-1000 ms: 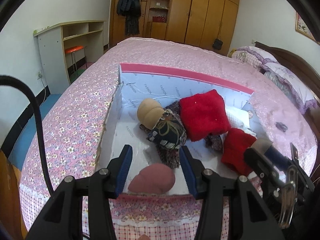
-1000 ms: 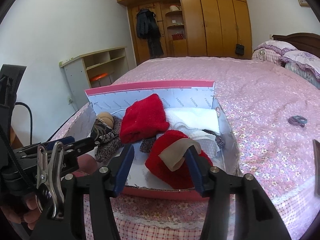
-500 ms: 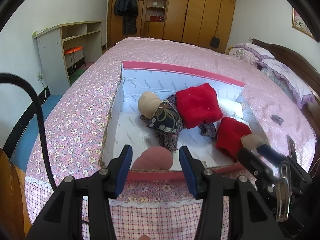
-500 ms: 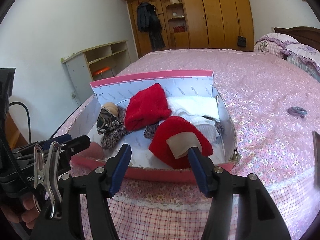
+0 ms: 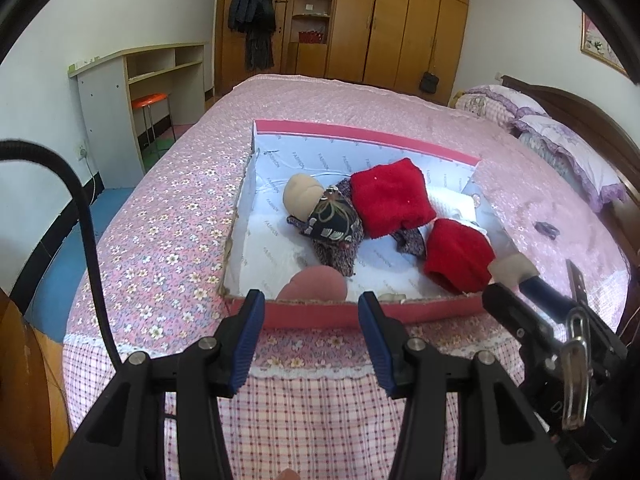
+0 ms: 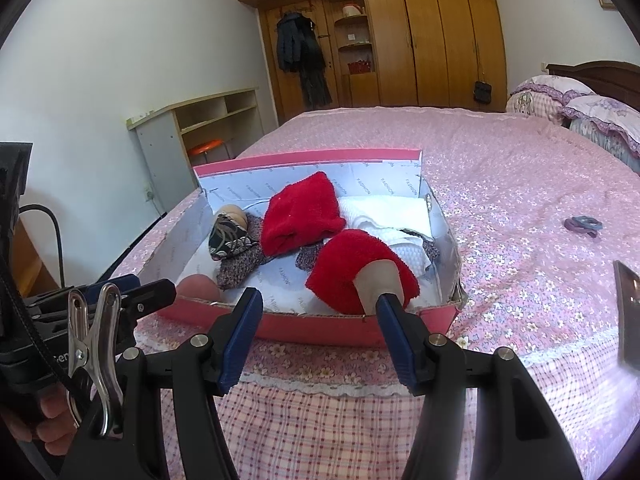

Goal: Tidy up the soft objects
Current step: 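Withdraw the left gripper from the box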

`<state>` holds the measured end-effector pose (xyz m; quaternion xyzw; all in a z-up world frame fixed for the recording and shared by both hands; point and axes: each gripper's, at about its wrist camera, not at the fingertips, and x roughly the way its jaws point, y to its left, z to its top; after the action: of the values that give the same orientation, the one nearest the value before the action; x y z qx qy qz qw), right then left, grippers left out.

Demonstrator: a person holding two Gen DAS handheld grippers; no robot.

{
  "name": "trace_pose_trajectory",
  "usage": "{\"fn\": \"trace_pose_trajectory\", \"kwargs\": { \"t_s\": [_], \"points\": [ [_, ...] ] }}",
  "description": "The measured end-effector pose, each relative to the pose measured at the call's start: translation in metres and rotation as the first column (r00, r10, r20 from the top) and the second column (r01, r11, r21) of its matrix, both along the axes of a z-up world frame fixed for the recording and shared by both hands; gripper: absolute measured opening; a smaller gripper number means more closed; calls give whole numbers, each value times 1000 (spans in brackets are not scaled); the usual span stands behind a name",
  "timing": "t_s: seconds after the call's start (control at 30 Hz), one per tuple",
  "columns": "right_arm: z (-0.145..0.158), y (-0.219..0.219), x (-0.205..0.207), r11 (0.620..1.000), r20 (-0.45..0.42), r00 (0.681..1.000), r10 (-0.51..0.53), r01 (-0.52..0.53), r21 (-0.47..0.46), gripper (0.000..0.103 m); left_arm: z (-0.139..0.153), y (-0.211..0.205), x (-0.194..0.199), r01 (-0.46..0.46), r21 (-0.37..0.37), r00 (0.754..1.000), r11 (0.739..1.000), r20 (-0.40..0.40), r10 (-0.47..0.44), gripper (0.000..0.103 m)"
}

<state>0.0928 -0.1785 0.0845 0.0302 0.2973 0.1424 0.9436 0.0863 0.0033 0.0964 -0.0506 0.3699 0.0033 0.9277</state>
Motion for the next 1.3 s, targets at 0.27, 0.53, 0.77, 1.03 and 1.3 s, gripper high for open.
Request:
{"fn": "trace_pose_trajectory", "kwargs": {
  "t_s": [0.27, 0.53, 0.77, 1.03, 1.3],
  "points": [
    [7, 3, -21, 1000, 9, 1000, 16, -16, 3, 60, 4, 5, -20, -11, -4, 1000, 1000, 3, 12, 51],
    [0, 3, -35, 1000, -11, 1000, 29, -29, -7, 60, -4, 10, -35, -29, 5, 999, 1000, -17, 30, 51],
    [-9, -4, -40, 1000, -41, 999, 14, -14, -3, 60, -17, 4, -40, -13, 9, 999, 1000, -41, 13, 51],
    [-20, -9, -40, 1000, -73, 997, 5, -5, -12, 60, -31, -7, -37, 7, 23, 998, 1000, -58, -6, 51],
    [-33, -9, -38, 1000, -106, 994, 4, -5, -18, 60, -42, -11, -32, 23, 17, 997, 1000, -73, -22, 51]
  ]
}}
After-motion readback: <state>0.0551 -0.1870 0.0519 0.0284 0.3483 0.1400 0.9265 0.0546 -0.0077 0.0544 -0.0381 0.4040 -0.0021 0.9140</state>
